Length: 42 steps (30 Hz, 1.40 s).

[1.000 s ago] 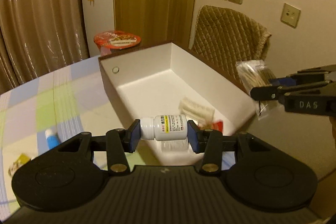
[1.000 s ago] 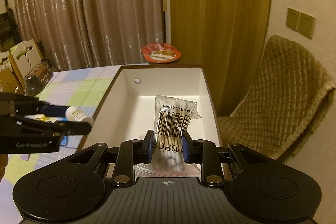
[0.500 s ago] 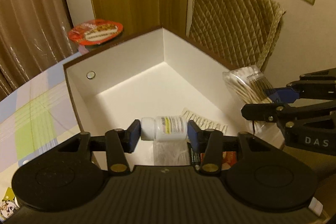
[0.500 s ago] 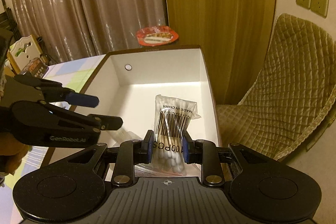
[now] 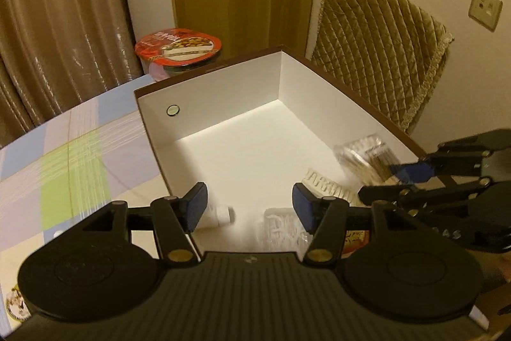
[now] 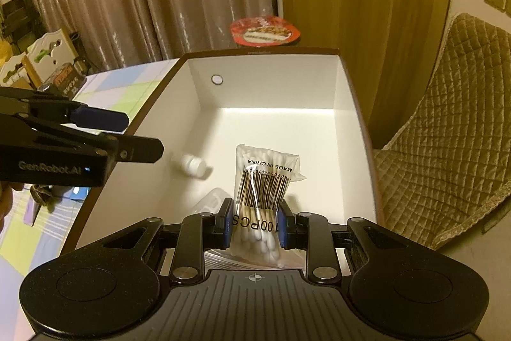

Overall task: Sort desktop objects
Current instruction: 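Open the left tool while the right tool opens, dropping both items into the box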

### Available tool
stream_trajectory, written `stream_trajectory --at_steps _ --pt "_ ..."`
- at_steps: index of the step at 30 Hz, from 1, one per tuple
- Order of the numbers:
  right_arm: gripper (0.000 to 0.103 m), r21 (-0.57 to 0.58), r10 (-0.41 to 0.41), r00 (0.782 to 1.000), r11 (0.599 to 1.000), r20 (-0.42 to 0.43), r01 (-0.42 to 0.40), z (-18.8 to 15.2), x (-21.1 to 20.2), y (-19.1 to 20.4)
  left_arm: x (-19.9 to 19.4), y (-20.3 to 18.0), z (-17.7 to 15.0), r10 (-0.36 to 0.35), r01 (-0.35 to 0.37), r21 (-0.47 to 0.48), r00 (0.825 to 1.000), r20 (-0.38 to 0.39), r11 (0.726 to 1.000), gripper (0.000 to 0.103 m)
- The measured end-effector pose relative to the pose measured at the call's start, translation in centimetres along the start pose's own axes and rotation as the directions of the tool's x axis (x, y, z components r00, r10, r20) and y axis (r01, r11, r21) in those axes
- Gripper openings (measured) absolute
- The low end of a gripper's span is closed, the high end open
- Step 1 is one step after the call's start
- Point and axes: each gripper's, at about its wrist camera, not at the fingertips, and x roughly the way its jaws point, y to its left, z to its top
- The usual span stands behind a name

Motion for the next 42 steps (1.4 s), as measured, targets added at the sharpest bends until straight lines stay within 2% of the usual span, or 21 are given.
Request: stream_trajectory --at_steps 18,28,40,41,42 --pt "0.027 0.002 0.011 1.0 1.0 0.019 -0.011 -0.2 0.2 0.8 -2.4 1.0 -0.9 0.019 -0.018 -0.04 0.999 0.032 0.999 0.054" --pt "0.027 0.008 -0.026 0.996 1.0 0.08 0.025 -0.5 -2.1 1.6 -3.9 0.9 -1.9 0.017 -0.014 -0.059 0.999 0.045 0.998 0.054" --pt "0.027 0.046 -0.072 0.992 0.997 0.104 0.068 -1.9 -4.5 2.5 -6.7 0.8 -5.2 0.024 -0.021 -0.104 0.999 0.034 0.994 0.054" --pt "0.042 0.053 -0.078 0.991 0.996 0.106 0.073 -2.1 -4.7 2.7 -7.0 0.8 -5.7 0.024 -0.02 -0.108 0.999 0.03 0.994 0.054" --pt "0.068 0.06 -0.085 0.99 0.995 0.112 0.078 -2.3 -5.0 2.9 -7.3 0.8 -6.1 0.023 -0.02 -0.112 0.999 0.027 0.994 0.056"
